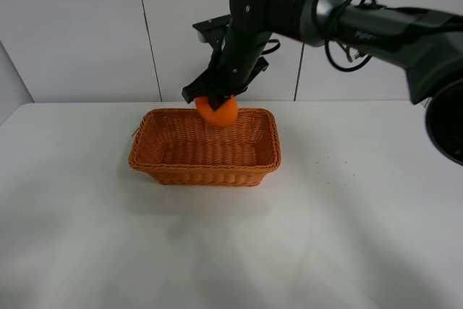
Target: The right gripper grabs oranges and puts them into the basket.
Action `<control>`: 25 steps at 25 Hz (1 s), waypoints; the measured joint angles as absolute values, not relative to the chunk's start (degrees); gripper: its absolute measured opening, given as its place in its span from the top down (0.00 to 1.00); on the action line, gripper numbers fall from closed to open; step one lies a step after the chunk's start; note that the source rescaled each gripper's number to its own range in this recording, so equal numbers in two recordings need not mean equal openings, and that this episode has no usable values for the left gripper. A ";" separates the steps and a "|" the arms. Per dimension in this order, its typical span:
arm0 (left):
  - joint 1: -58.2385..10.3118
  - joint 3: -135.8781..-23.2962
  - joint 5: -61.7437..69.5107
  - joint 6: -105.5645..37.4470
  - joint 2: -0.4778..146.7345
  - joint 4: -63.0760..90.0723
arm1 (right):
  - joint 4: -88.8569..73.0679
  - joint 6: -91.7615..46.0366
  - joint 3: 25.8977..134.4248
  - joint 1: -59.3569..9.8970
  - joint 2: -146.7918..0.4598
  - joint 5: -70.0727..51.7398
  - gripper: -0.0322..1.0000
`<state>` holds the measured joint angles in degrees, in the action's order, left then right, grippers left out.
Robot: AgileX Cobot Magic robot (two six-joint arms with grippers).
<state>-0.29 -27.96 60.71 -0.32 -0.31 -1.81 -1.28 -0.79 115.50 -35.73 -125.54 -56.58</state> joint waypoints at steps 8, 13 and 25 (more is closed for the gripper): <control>-0.29 -27.96 60.71 -0.32 -0.31 -1.81 | -1.29 0.00 115.50 -35.73 -134.72 -47.84 0.83; -0.29 -27.96 60.71 -0.32 -0.31 -1.81 | -1.29 0.00 115.62 -35.73 -135.51 -49.09 0.22; -0.29 -27.96 60.71 -0.32 -0.31 -1.81 | -0.99 0.00 134.10 -35.20 -135.44 -68.40 0.02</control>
